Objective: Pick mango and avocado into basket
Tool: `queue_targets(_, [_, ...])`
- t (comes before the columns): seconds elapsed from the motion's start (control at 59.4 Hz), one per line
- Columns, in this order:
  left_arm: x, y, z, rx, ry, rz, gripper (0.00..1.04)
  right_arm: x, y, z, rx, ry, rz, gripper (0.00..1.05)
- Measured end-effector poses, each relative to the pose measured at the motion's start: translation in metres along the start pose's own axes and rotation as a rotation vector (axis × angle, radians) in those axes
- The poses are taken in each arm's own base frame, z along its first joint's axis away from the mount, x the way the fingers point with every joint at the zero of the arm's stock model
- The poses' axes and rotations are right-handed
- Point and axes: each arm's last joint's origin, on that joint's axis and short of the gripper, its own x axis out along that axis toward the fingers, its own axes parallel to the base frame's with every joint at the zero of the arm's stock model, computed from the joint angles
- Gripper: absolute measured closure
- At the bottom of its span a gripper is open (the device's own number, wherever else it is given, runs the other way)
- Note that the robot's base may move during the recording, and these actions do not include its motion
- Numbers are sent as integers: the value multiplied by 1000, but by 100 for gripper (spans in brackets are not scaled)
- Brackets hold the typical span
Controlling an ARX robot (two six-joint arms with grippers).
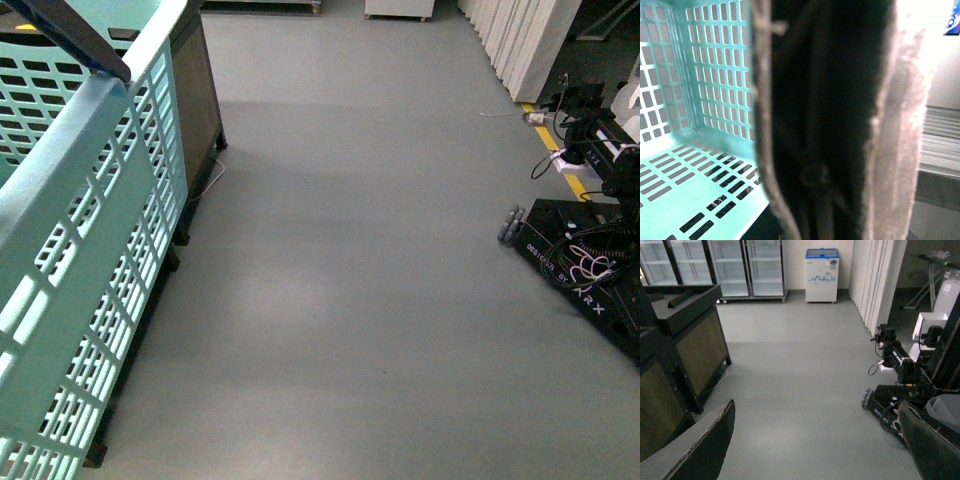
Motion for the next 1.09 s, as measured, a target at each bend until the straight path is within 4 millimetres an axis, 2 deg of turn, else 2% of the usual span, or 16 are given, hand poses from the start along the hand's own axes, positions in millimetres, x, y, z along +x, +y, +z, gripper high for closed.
queue_targets(1.094, [0,0,-1,1,7,-1,91,0,0,0,0,-1,0,9])
